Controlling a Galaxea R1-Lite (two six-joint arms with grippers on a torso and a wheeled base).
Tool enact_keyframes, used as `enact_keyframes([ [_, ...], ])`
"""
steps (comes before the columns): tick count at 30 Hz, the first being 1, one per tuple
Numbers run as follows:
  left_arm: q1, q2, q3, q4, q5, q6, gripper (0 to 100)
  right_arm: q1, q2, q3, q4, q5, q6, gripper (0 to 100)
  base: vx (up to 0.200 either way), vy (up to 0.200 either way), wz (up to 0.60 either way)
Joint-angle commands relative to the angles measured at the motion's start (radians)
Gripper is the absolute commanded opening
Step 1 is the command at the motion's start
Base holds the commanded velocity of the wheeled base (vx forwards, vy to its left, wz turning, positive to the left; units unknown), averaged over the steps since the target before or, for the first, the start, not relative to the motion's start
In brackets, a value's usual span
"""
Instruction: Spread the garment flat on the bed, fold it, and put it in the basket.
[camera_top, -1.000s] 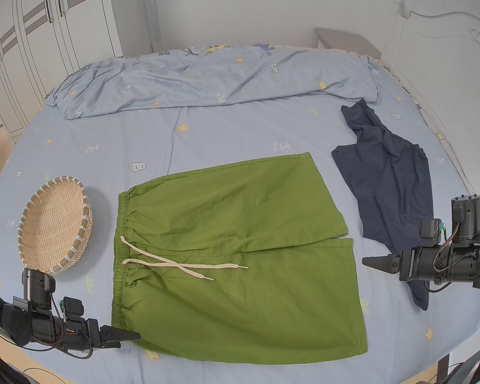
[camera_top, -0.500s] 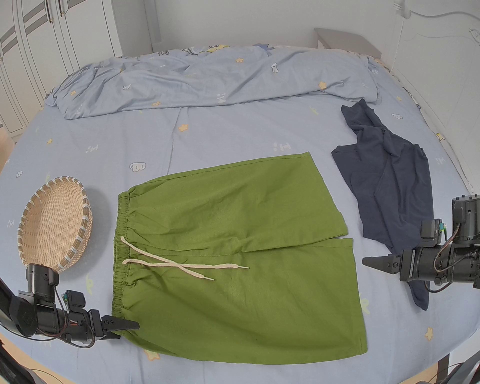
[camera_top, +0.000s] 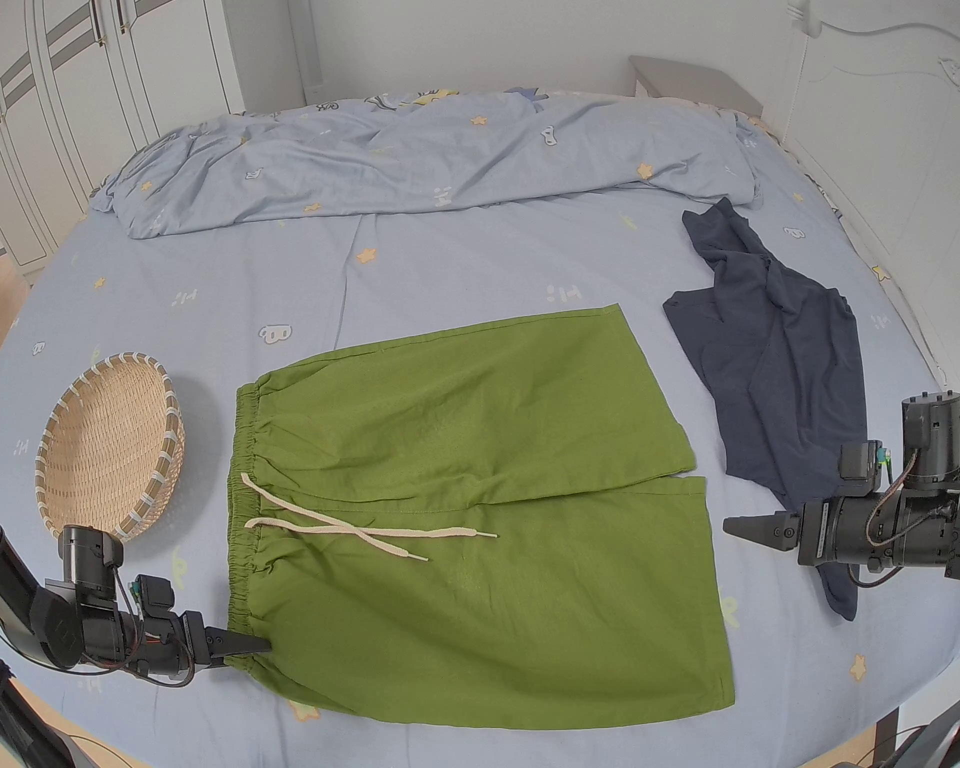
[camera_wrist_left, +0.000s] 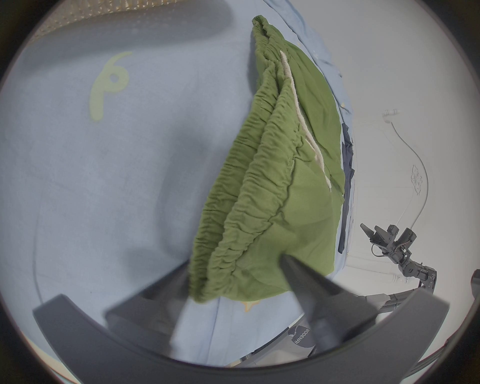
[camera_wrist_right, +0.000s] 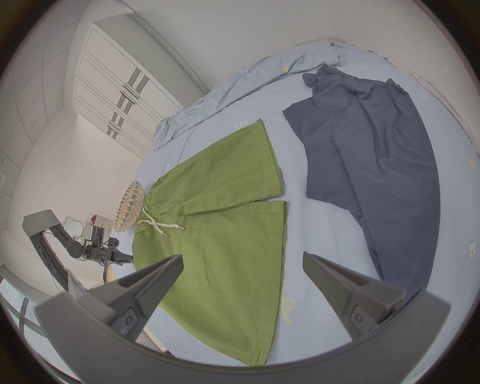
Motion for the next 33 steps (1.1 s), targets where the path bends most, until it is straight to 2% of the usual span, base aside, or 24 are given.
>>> enact_keyframes([
  [1,0.016,-0.005,0.015,-0.012,-0.001,-0.001,0,0.0,0.004,0.001,-0.001,0.0,0.0,100,0.0,0.0,0.0],
  [6,0.041,-0.04,0.041,-0.034,-0.024,-0.001,0,0.0,0.004,0.001,-0.001,0.0,0.0,100,0.0,0.0,0.0],
  [8,0.073,-0.086,0.064,-0.039,-0.078,0.005,0,0.0,0.004,0.003,0.001,-0.001,0.0,100,0.0,0.0,0.0],
  [12,0.139,-0.108,0.087,-0.039,-0.122,0.013,0,-0.002,-0.004,0.032,0.003,0.0,-0.002,100,0.0,0.0,0.0],
  [14,0.212,-0.101,0.102,-0.037,-0.145,0.061,0,0.0,-0.012,0.084,0.001,0.005,-0.003,100,0.0,0.0,0.0],
  [15,0.212,-0.101,0.102,-0.037,-0.145,0.061,0,0.0,-0.012,0.084,0.001,0.005,-0.003,100,0.0,0.0,0.0],
  [16,0.254,-0.098,0.116,-0.031,-0.15,0.136,0,0.0,-0.013,0.127,0.003,0.016,-0.003,100,0.0,0.0,0.0],
  [17,0.254,-0.098,0.116,-0.031,-0.15,0.136,0,0.0,-0.013,0.127,0.003,0.016,-0.003,100,0.0,0.0,0.0],
  [18,0.277,-0.074,0.124,-0.022,-0.151,0.208,0,-0.002,-0.009,0.173,0.001,0.059,-0.003,100,0.0,0.0,0.0],
  [19,0.277,-0.074,0.124,-0.022,-0.151,0.208,0,-0.002,-0.009,0.173,0.001,0.059,-0.003,100,0.0,0.0,0.0],
  [21,0.28,-0.032,0.13,-0.022,-0.15,0.252,0,-0.002,-0.004,0.234,0.001,0.12,-0.005,100,0.0,0.0,0.0],
  [25,0.28,-0.028,0.127,-0.023,-0.15,0.251,0,-0.002,-0.003,0.288,0.003,0.2,-0.005,100,0.0,0.0,0.0],
  [30,0.269,-0.031,0.13,-0.023,-0.151,0.251,0,-0.005,0.073,0.313,0.006,0.341,-0.009,100,0.0,0.0,0.0],
  [33,0.268,-0.029,0.128,-0.023,-0.151,0.252,0,-0.003,0.165,0.31,-0.002,0.37,-0.02,100,0.0,0.0,0.0],
])
